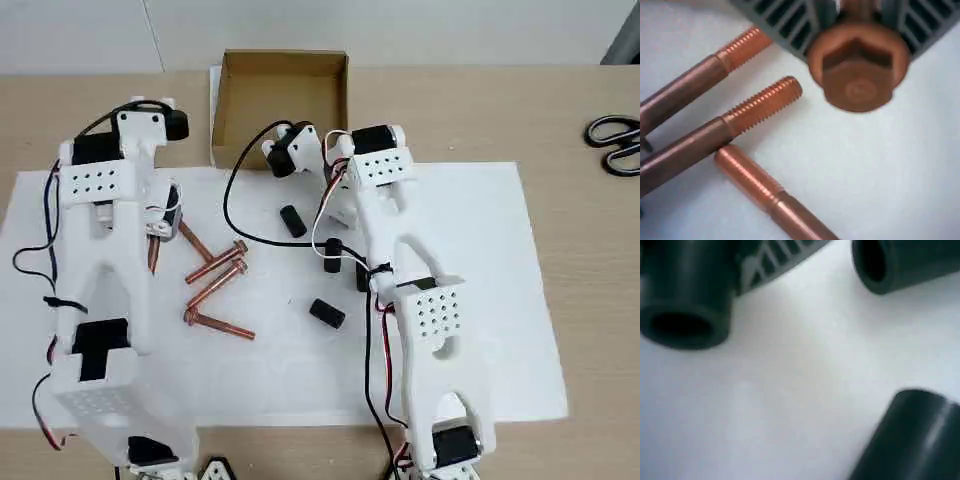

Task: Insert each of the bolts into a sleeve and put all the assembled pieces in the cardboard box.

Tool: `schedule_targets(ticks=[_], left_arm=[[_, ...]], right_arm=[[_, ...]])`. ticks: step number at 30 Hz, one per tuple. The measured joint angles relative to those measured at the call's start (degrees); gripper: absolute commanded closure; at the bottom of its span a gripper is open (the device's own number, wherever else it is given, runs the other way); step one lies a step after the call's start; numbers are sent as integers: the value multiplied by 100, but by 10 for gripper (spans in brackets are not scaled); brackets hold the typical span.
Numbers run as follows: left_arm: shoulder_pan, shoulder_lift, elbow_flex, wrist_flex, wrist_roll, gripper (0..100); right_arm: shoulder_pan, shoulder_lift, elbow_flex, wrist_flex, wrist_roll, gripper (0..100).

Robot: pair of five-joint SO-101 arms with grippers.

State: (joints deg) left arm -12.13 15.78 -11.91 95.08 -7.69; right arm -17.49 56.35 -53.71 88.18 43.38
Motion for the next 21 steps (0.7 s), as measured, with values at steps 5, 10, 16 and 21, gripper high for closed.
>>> schedule_targets(ticks=[5, 10, 16, 21], left_arm=[[0, 0, 0, 0, 0, 994], [0, 0, 0, 0, 0, 994], [0, 0, 0, 0, 88, 994], [0, 0, 0, 0, 308, 994]], right_arm=[[9, 18, -9, 0, -18, 989], [26, -202, 35, 123, -123, 993], [105, -756, 79, 642, -659, 994], [79, -1565, 79, 993, -1459, 995]])
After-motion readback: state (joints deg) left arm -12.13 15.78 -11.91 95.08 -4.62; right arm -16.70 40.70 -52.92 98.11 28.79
